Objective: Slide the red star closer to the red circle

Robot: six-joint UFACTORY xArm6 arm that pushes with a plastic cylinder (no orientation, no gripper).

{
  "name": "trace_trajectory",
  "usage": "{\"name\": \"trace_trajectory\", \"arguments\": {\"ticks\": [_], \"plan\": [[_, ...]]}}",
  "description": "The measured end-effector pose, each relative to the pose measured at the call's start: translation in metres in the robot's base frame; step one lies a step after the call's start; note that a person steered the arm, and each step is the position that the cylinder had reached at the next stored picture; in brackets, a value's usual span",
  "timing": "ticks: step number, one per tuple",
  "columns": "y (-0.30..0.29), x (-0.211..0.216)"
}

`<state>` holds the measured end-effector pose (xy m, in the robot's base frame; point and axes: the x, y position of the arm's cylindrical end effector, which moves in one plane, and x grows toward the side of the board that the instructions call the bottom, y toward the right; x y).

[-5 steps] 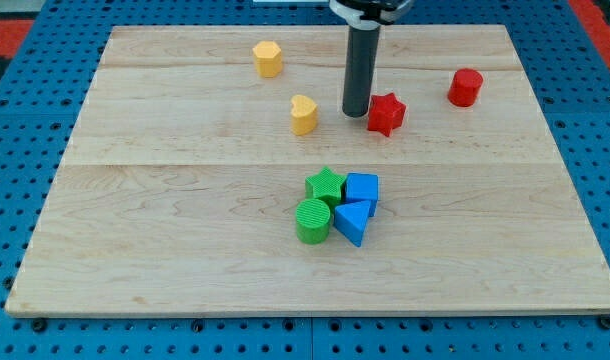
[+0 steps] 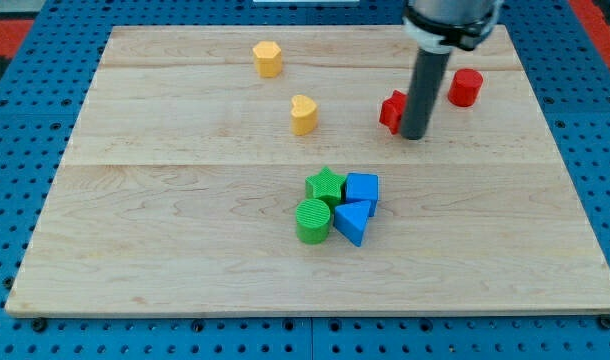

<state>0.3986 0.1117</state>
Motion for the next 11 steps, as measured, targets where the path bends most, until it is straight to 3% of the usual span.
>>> {"name": "trace_trajectory", "arguments": {"ticks": [1,3,4,6,10,11], "plan": [[-0.027,-0.008],[-0.001,-0.039],[-0.025,-0.037],[-0.045,-0.089],[0.013,-0.046],[-0.007,-0.041]]}}
